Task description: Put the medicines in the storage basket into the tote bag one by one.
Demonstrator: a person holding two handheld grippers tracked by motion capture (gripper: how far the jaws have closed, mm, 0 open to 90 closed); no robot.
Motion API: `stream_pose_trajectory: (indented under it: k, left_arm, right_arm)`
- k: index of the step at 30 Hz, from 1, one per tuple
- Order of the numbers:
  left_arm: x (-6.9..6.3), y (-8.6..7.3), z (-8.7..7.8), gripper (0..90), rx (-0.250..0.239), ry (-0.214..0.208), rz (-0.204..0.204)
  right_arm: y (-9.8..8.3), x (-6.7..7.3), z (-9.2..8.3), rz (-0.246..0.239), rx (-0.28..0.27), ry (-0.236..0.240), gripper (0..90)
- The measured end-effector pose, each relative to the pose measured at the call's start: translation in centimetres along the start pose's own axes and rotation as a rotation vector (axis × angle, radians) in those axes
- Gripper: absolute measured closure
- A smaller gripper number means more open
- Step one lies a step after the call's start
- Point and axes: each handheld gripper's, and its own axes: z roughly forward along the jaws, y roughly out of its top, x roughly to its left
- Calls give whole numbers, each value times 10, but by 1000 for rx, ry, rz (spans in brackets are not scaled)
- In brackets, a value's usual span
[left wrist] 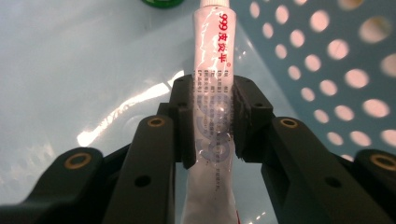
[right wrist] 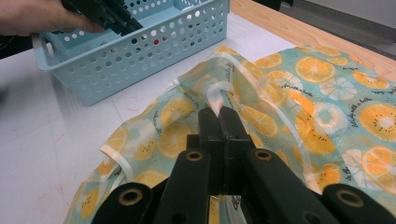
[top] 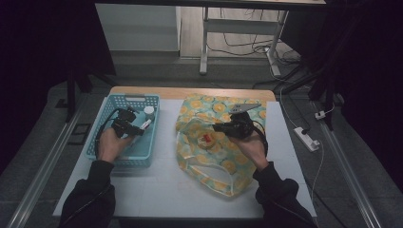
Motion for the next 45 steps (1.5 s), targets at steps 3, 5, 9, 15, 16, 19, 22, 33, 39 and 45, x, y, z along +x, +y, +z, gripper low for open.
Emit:
stream_pose_trajectory:
  k: [3, 5, 9, 15, 16, 19, 22, 33, 39, 45]
  left_arm:
    - [0, 1, -6, 720, -25, -8, 2]
    - [-1, 1, -9, 720, -39, -12, 7]
    - [-3, 3, -17, 721, -70, -26, 16]
    - [-7, 6, -32, 720, -114, -46, 35]
    - [-8, 6, -35, 720, -122, -49, 34]
    - [-10, 6, -42, 721, -142, -57, 45]
    - [-13, 6, -48, 721, -156, -69, 57]
    - [-37, 8, -63, 721, -186, -117, 121]
    - [-55, 11, -67, 721, -201, -159, 161]
    - [-71, 12, -68, 721, -201, -180, 203]
  right_arm:
    - [0, 0, 0, 1, -1, -1, 900]
    - [0, 0, 0, 3, -2, -2, 900]
    - [0, 0, 0, 3, -2, -1, 900]
    - [0, 0, -1, 1, -3, -2, 900]
    - [0, 0, -1, 1, -3, -2, 900]
    - [0, 0, -1, 0, -3, -3, 900]
    - [0, 0, -1, 1, -3, -2, 900]
    - [1, 1, -2, 0, -9, -2, 900]
    - [1, 1, -2, 1, -12, -5, 900]
    - [1, 1, -3, 0, -15, -4, 900]
